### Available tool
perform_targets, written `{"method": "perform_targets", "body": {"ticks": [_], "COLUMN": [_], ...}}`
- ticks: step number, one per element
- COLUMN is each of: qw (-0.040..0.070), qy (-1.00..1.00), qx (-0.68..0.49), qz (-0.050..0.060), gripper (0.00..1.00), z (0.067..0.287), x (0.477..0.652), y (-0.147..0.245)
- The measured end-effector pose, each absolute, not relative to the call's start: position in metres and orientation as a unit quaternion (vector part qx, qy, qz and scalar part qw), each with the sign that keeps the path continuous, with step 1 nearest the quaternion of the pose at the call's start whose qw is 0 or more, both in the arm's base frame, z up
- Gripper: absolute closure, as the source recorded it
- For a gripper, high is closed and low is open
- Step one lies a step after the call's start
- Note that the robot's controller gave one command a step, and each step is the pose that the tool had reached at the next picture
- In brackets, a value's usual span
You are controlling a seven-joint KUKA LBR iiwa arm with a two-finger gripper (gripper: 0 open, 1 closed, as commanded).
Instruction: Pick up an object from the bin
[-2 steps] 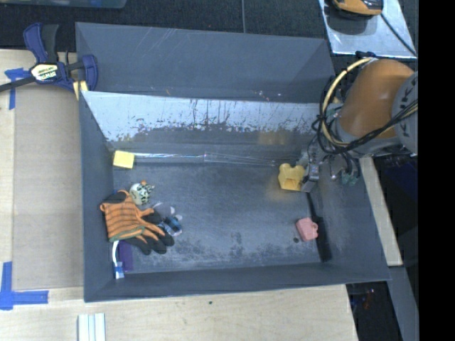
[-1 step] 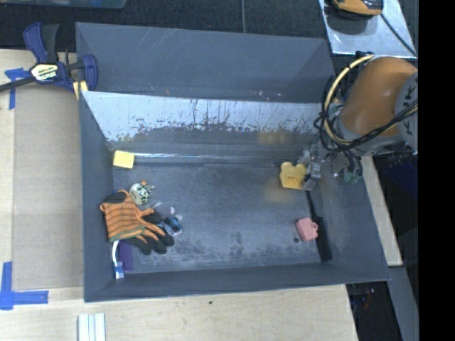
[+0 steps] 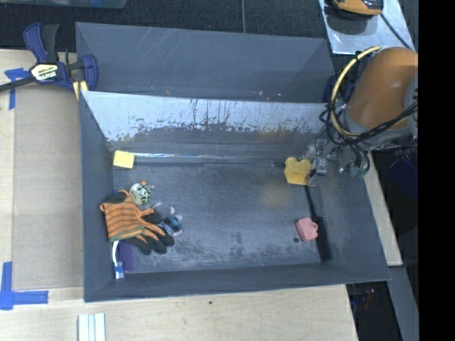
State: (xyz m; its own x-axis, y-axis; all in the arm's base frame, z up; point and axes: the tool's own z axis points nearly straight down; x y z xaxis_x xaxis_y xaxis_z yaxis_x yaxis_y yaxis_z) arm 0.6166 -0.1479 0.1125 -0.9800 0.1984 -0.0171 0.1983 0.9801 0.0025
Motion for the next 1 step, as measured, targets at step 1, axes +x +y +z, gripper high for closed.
{"method": "perform_targets", "body": {"ticks": [1], "qw": [0.011], "qy": [0.995], "qx": [0.1], "qz": [0.0], "gripper": [1.0], "z": [0.1404], "x": [0.6179], "y": [-0.1484]}}
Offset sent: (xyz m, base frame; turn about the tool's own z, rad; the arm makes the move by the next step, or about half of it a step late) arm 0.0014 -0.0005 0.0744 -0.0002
